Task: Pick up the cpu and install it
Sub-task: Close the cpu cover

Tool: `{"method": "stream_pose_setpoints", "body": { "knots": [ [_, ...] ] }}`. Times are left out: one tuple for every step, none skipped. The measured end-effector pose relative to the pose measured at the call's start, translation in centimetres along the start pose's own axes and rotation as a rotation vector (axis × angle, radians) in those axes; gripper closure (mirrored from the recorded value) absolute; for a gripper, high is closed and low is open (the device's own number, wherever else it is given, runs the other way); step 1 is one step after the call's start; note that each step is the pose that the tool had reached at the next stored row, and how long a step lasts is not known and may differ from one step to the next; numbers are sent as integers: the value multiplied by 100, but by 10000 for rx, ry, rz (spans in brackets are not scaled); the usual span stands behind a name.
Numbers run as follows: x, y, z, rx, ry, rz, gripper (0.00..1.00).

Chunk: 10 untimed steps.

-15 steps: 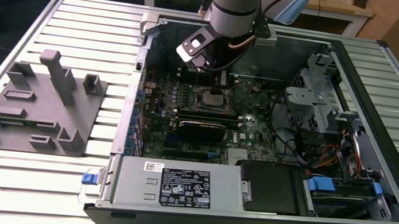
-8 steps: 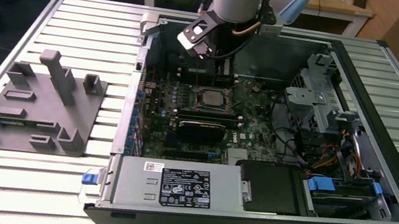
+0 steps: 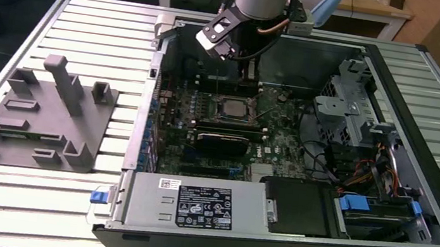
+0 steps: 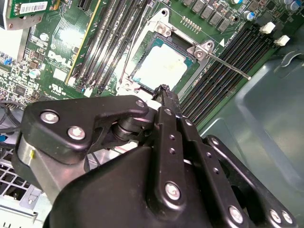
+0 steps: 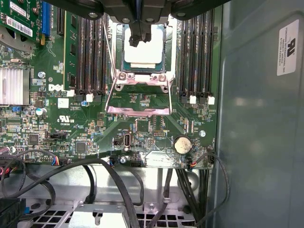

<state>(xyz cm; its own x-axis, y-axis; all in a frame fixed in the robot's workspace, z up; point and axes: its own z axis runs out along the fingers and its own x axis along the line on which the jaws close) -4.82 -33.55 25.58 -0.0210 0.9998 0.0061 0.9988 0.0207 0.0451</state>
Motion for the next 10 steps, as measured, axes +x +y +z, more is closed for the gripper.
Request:
{"method": "stream_pose_setpoints", "body": {
  "knots": [
    [0, 0, 0, 0, 0, 0, 89],
    [0, 0, 0, -1, 0, 0, 89],
    [0, 0, 0, -2, 1, 0, 89],
    [0, 0, 0, -3, 0, 0, 89],
    [0, 0, 0, -3, 0, 0, 89],
    [0, 0, 0, -3, 0, 0, 89],
    [0, 0, 0, -4, 0, 0, 89],
    [0, 0, 0, -5, 0, 0, 89],
    [0, 0, 0, -6, 1, 0, 89],
    [0, 0, -6, -3, -5, 0, 89]
  ]
}}
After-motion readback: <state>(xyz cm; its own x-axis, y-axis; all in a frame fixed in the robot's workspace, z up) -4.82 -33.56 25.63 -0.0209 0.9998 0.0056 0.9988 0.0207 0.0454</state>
